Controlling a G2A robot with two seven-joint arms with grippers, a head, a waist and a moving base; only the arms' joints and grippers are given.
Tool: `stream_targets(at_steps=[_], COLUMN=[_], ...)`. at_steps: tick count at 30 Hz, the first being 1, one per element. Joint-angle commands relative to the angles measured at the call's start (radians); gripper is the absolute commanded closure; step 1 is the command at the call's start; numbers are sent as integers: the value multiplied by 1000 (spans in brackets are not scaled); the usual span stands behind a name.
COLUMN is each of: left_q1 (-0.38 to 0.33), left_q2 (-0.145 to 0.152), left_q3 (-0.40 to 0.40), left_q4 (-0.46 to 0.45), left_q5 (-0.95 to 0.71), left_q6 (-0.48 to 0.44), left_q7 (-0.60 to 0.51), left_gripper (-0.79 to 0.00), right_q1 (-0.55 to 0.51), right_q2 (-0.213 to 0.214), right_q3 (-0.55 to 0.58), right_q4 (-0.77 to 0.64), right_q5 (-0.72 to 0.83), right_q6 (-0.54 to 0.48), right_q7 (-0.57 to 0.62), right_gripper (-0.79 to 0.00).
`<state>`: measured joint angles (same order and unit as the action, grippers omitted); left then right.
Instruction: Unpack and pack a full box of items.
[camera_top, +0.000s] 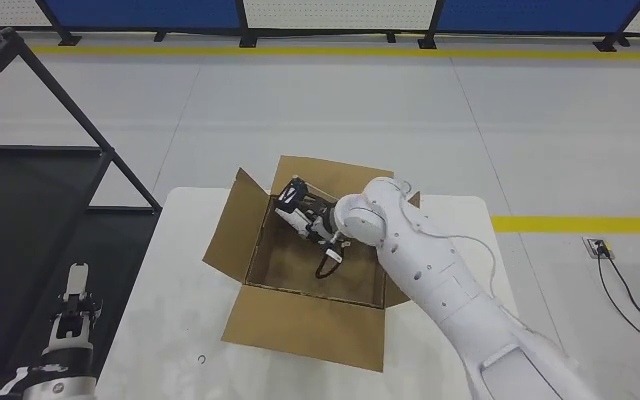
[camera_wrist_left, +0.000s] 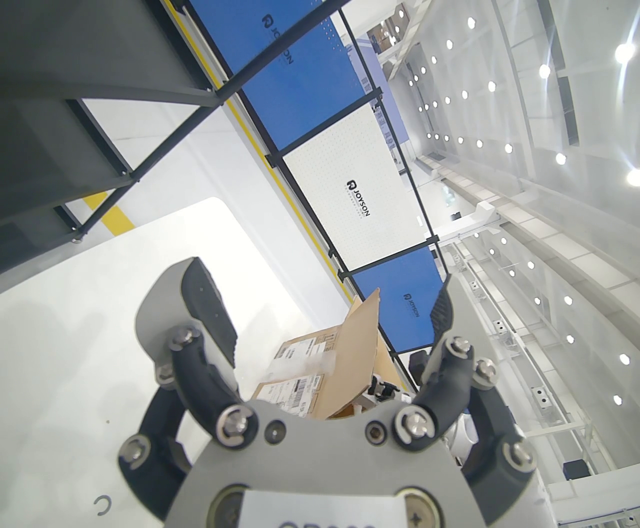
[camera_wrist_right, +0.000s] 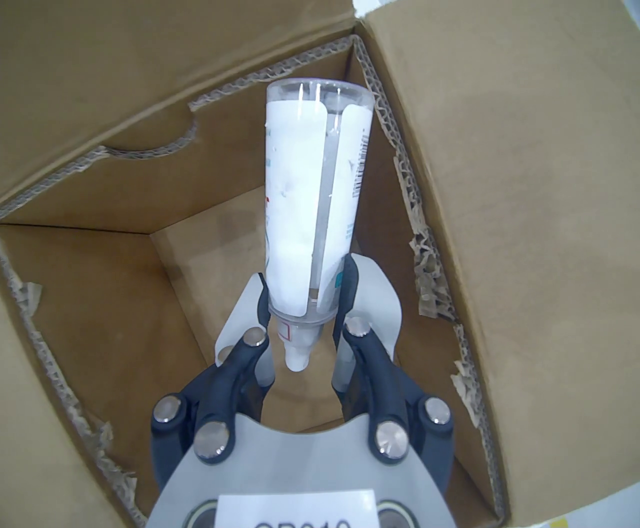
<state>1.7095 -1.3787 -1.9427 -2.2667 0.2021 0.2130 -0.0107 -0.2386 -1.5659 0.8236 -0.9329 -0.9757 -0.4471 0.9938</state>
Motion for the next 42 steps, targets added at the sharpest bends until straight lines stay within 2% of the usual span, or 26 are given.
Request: stream_targets(at_steps=[1,3,5,18,23,29,36,42], left_q1=[0,0,0,0,0,0,0,0], left_q2=[0,0,0,0,0,0,0,0], left_q3=[0,0,0,0,0,0,0,0], left_q4=[0,0,0,0,0,0,0,0], left_q5=[0,0,0,0,0,0,0,0], left_q6=[0,0,0,0,0,0,0,0], left_q7=[0,0,0,0,0,0,0,0], left_gripper=[-785,-785,-785,-785,-785,-785,-785,-785], right_q1=[-135,-249,-331,-331,-355,-458,-629,-774], right_q2=[50,84,105,105,111,135,167,189], right_q3=[94,168,210,210,245,433,716,914], right_q4=[-302,-508,-647,-647,-699,-916,-1171,-1226], right_q5=[-31,-58,-102,-102,-84,5,62,102], right_q6=[33,38,34,34,74,198,327,359], right_q7=[132,217,261,261,198,134,154,201], right_gripper=[0,0,0,0,0,0,0,0])
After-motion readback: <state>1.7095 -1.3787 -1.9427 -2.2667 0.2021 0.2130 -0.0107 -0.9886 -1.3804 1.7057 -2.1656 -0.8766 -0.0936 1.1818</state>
